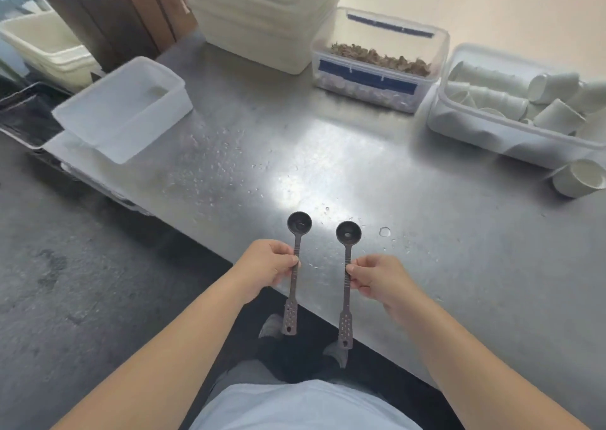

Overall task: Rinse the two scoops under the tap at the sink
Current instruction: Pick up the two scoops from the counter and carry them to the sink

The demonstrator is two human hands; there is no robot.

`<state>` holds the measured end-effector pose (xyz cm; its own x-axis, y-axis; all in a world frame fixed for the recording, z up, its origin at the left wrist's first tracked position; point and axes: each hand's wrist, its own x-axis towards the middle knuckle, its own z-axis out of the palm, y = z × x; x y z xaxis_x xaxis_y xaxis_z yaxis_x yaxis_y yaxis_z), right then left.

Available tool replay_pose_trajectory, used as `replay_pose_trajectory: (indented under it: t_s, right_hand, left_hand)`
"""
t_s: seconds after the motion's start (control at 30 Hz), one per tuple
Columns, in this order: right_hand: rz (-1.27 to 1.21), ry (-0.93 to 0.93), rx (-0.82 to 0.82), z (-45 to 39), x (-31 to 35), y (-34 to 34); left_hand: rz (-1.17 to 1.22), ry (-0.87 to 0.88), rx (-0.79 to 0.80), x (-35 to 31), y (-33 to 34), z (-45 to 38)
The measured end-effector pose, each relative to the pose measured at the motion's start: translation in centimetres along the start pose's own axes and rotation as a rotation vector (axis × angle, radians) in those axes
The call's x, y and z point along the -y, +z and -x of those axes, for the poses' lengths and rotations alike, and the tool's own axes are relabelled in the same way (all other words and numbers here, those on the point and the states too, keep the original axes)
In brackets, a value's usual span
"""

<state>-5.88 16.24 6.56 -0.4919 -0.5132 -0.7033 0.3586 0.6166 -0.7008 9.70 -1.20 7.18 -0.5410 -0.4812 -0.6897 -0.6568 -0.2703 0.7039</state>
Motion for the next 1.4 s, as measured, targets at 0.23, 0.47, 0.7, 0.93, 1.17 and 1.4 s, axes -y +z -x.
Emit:
replay_pose_trajectory:
  t_s: [0.23, 0.47, 0.7, 0.93, 1.17, 1.4]
  right_hand:
    - [0.140, -0.106, 0.195, 3.4, 4.5, 10.4]
    - [0.464, -0.245, 0.344, 9.5, 5.2, 25.0]
    - [0.591, -0.235, 0.701, 15.2, 1.6, 40.7]
    - [0.720, -0.202, 1.025, 20.7, -1.7, 55.3]
    - [0.845, -0.157, 1.235, 23.9, -2.7, 68.5]
    - [1.002, -0.154, 1.422, 23.7, -1.9, 85.2]
  left_hand:
    - [0.227, 0.034, -0.148, 5.9, -6.9, 8.1]
    - [0.443, 0.084, -0.349, 13.8, -15.4, 17.7]
    - [0.645, 0.055, -0.599, 24.6, -24.0, 28.7]
    - [0.850, -0.020, -0.891, 34.0, -28.7, 37.9]
    - [1.062, -0.065, -1.110, 40.4, -33.8, 42.2]
    - [1.231, -0.109, -1.311, 44.8, -43.8, 44.1]
